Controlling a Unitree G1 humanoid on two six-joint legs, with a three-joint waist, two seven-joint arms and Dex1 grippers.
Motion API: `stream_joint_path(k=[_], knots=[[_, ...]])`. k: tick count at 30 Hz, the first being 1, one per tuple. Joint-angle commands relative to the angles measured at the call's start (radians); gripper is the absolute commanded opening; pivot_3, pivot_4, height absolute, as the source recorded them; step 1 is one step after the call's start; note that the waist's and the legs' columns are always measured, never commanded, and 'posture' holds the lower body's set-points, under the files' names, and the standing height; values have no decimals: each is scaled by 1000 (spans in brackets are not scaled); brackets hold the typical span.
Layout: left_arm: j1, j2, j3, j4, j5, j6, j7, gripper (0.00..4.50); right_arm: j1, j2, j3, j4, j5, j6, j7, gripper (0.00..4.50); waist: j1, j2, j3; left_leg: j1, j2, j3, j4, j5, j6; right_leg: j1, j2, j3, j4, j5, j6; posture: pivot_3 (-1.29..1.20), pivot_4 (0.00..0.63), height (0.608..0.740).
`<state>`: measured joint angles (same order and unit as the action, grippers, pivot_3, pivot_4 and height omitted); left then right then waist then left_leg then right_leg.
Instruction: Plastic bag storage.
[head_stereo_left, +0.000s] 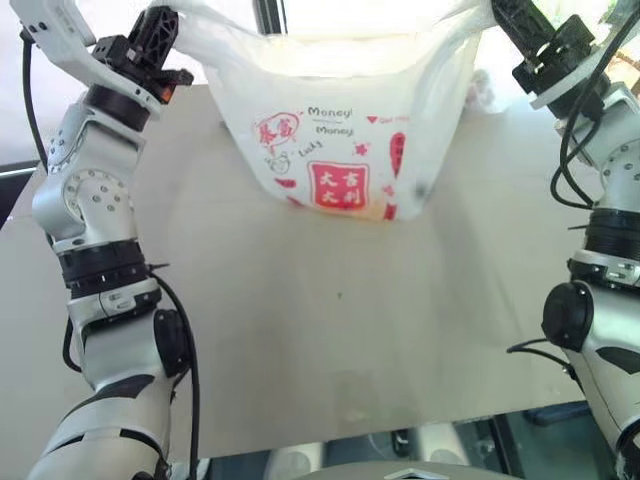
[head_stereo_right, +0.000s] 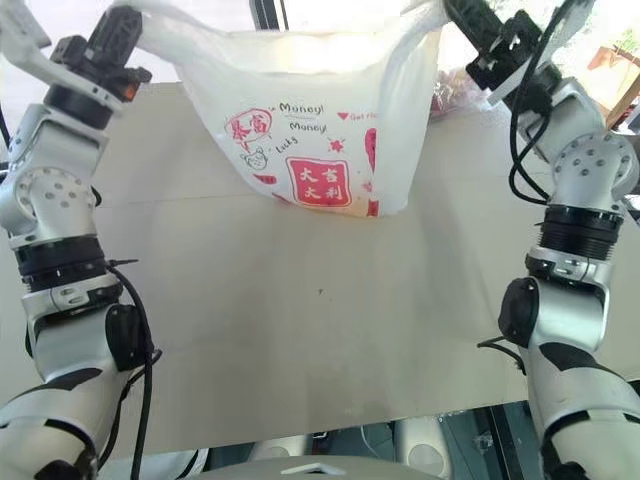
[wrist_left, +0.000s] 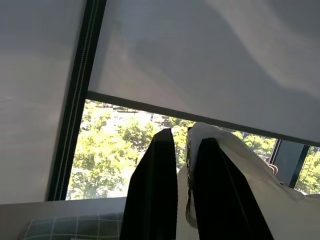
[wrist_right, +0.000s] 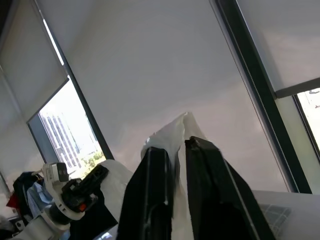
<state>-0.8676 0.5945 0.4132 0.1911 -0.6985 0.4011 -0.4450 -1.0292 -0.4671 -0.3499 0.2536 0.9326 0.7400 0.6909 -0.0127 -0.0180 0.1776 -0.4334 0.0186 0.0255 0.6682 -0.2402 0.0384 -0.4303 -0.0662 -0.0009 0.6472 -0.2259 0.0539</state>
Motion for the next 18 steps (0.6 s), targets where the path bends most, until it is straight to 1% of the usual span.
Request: stream_joint_path(k=[1, 2, 4, 5, 6, 7, 9, 12, 14, 15, 16, 18], knots=[[112, 33, 37, -114, -13, 11, -42, 1903, 125, -93, 69, -111, -12, 85, 124, 2058, 1, 0, 0, 0, 2, 0, 0, 0, 0, 0, 0, 0, 0, 0, 0, 0, 150, 740], [169, 41, 48, -151, -24, 35, -51, 2271, 181, -131, 88, -153, -13, 109, 162, 2441, 1, 0, 0, 0, 2, 0, 0, 0, 0, 0, 0, 0, 0, 0, 0, 0, 150, 740], [308, 64, 75, -235, -83, 118, -84, 3341, 283, -196, 100, -228, 1, 152, 216, 3557, 1, 0, 0, -1, 2, 0, 0, 0, 0, 0, -1, 0, -1, 0, 0, 0, 150, 740], [387, 77, 91, -284, -117, 162, -106, 3764, 323, -220, 95, -256, 11, 167, 231, 3974, 0, 0, 0, -1, 2, 0, 0, 0, 0, 0, -1, 0, -1, 0, 0, 0, 150, 740], [479, 89, 108, -338, -151, 206, -130, 3989, 363, -238, 87, -281, 13, 172, 241, 4228, -3, 0, 0, 0, 3, 0, 0, 0, 0, 0, -1, 1, -1, 0, 0, 0, 150, 740], [573, 97, 118, -389, -175, 242, -154, 4342, 401, -250, 84, -302, 4, 167, 241, 4462, -8, 0, 0, 0, 3, 1, 0, 0, 1, 0, -1, 1, -1, 0, 0, 0, 150, 740], [765, 102, 117, -477, -159, 254, -195, 4342, 483, -258, 98, -340, -55, 130, 208, 4462, -9, 0, 0, 2, 4, 3, 0, -2, 3, 0, -1, 2, 0, 0, 0, 0, 150, 740], [974, 66, 65, -556, -62, 226, -163, 4342, 637, -245, 168, -385, -208, 0, 174, 4462, -1, -2, -2, 4, 4, 1, 0, -3, 4, 2, -1, 1, 1, 0, 0, 0, 150, 740], [1080, 33, 23, -606, 1, 181, -152, 4342, 731, -213, 192, -408, -280, -88, 150, 4462, 8, -1, -1, 9, 4, 0, 0, -3, 4, 9, -1, 0, -1, -1, -1, 0, 150, 740], [1134, 3, -5, -630, 46, 144, -138, 4342, 789, -175, 181, -422, -302, -153, 135, 4462, 12, -1, -1, 12, 3, 0, 0, -3, 4, 12, -2, 0, -2, -3, -5, 0, 150, 740], [1183, -25, -39, -651, 103, 107, -111, 4342, 842, -139, 170, -426, -330, -223, 121, 4462, 13, -1, -2, 15, 3, 0, 1, -3, 4, 16, -3, 0, -2, -3, -5, 0, 150, 740], [1250, -84, -98, -673, 195, 28, -69, 4342, 924, -116, 177, -401, -405, -353, 132, 4462, 18, -1, -3, 18, 2, 1, 1, -3, 5, 19, -4, 0, -4, -3, -5, 0, 150, 740]])
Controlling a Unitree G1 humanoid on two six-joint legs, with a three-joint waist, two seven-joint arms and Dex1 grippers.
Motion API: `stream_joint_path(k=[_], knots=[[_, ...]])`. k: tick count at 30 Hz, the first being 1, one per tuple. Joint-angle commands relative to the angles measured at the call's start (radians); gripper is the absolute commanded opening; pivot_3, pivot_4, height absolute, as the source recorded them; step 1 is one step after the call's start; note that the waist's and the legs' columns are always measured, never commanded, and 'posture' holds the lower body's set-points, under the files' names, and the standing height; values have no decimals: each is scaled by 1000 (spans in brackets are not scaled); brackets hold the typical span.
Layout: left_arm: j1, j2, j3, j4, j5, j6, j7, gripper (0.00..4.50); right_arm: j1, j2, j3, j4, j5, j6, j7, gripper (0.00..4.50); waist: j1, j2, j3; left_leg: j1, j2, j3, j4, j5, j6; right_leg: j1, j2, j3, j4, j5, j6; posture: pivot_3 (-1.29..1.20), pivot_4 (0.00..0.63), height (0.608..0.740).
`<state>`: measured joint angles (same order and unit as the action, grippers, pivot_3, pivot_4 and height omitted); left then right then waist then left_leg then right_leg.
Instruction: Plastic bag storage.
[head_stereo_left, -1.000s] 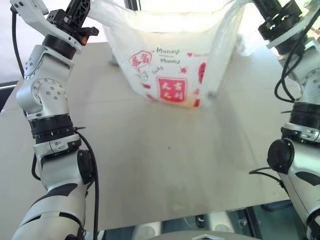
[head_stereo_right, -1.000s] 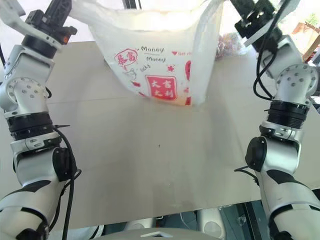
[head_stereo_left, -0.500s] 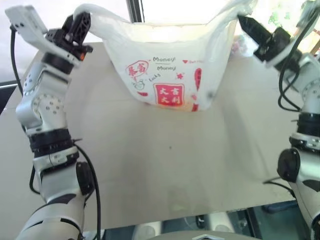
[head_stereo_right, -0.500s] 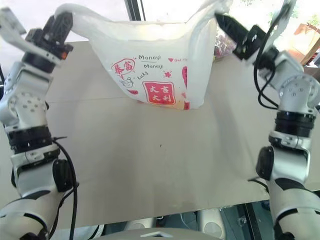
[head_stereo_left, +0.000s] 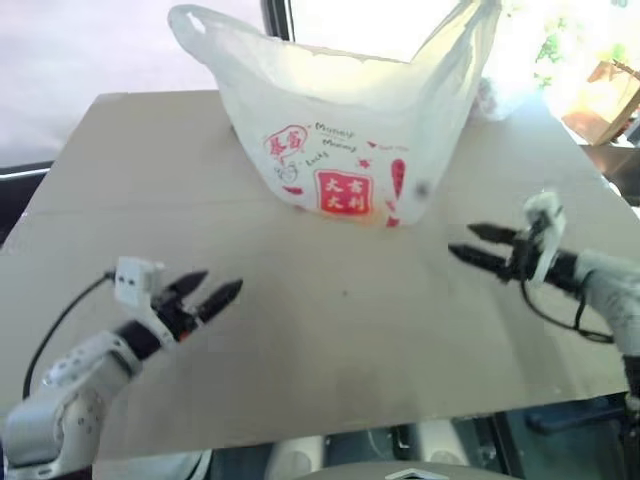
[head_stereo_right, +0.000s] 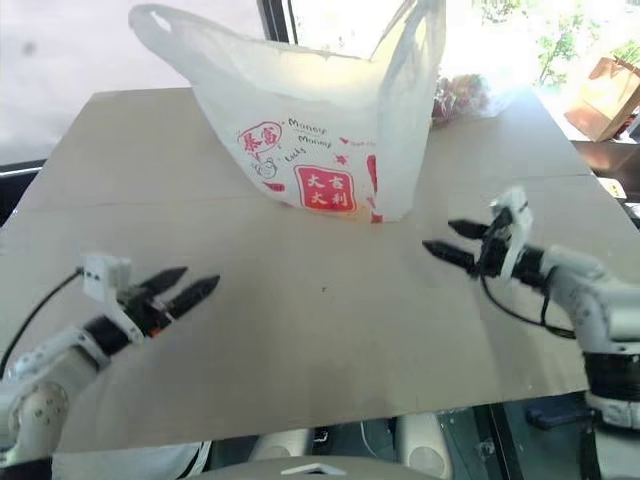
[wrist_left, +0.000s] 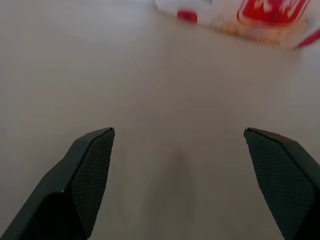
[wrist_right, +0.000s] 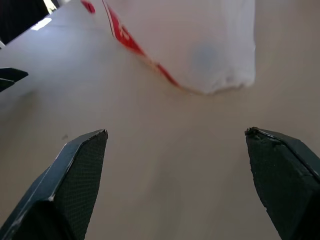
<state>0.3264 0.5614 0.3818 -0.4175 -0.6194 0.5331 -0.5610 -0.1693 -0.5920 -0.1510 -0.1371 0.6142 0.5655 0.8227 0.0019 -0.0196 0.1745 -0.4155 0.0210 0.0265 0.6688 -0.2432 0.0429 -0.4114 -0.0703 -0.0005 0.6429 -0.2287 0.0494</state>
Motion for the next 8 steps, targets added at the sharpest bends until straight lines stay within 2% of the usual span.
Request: stream_joint_path(k=[1, 3, 5, 8], knots=[[78, -77, -91, -68, 163, -146, 68, 4342, 93, 6, -13, 18, -133, -255, 22, 4462, 7, 2, -1, 0, -1, 0, 0, 0, 0, 0, -1, 0, 0, 0, 0, 0, 150, 740], [107, -126, -121, -82, 215, -195, 103, 4342, 137, 1, -8, 91, -198, -403, 67, 4462, 10, 4, -3, 1, -2, 2, 0, 0, 0, 0, -2, 2, 0, 0, 0, 0, 150, 740], [133, -156, -145, -93, 249, -236, 116, 4342, 152, 22, -32, 161, -199, -530, 114, 4462, 9, 4, -5, 2, -1, 4, 0, 0, 0, 0, -1, 3, 0, 0, 0, 0, 150, 740], [156, -181, -163, -93, 271, -286, 107, 4342, 143, 44, -58, 261, -229, -664, 100, 4462, 9, 6, -6, 3, 1, 4, 0, 0, 0, 0, 2, 3, 0, 0, 0, 0, 150, 740]])
